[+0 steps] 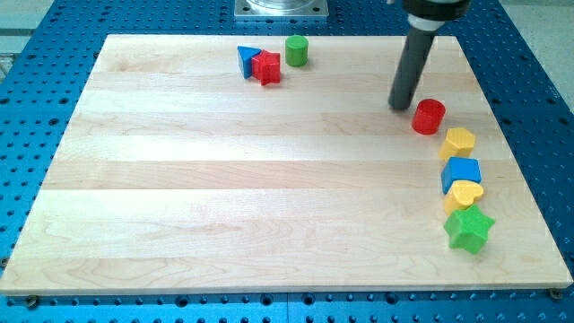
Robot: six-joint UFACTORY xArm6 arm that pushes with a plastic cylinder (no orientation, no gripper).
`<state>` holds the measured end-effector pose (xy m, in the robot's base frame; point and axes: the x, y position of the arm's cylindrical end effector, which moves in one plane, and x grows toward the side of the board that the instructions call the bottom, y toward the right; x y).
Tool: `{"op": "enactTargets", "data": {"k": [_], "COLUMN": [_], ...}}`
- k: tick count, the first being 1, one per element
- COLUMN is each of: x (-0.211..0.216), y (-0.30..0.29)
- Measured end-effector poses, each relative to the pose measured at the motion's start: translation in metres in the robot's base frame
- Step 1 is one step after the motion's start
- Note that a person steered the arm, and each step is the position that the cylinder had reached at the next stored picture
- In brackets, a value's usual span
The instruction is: Place the red circle top of yellow hexagon
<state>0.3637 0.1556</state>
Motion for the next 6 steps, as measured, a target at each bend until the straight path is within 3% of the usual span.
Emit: {"op": "enactTargets", "data": {"k": [1,4,6], "x": [0.021,0.023,0.030], "y": [-0.005,-0.001,0.044]}}
